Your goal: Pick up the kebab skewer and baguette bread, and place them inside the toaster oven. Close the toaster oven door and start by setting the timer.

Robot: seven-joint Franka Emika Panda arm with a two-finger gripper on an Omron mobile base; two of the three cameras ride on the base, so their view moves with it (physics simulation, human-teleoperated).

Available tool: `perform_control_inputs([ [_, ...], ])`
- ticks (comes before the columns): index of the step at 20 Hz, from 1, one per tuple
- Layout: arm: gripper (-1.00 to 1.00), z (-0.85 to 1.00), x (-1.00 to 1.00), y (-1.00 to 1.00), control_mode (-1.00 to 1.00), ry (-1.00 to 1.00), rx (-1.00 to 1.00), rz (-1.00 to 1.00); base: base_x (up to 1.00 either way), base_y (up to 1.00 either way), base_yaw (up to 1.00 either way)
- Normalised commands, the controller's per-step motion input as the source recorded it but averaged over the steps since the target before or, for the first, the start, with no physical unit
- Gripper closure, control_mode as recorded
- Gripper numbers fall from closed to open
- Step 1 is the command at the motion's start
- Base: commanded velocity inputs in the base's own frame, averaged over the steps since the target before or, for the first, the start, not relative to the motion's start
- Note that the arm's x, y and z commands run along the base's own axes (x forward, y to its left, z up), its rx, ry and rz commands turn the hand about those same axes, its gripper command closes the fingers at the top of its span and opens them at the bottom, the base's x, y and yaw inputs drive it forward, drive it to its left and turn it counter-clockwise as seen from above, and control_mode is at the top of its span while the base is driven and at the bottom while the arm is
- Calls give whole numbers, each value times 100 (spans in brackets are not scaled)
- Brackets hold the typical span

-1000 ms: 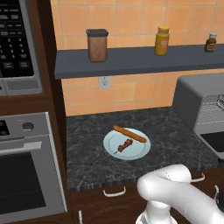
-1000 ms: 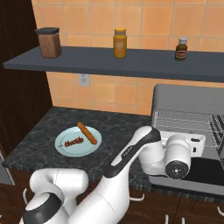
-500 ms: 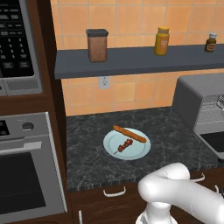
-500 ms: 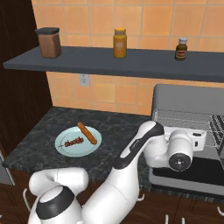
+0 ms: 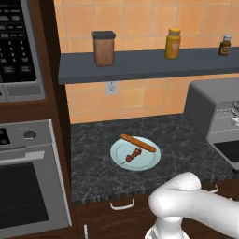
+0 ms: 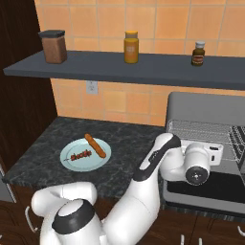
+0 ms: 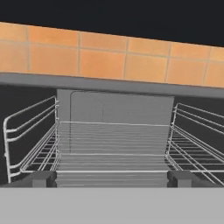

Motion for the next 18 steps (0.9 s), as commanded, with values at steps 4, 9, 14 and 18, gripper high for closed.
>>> perform_control_inputs([
  [4, -100, 0, 47, -40, -100, 0, 5, 0, 0, 0, 0],
  [9, -100, 0, 28, -29, -100, 4, 0, 0, 0, 0, 0],
  [14, -100, -7, 32, 0, -100, 10, 0, 1, 0, 0, 0],
  [18, -100, 0, 33, 0, -100, 10, 0, 5, 0, 0, 0],
])
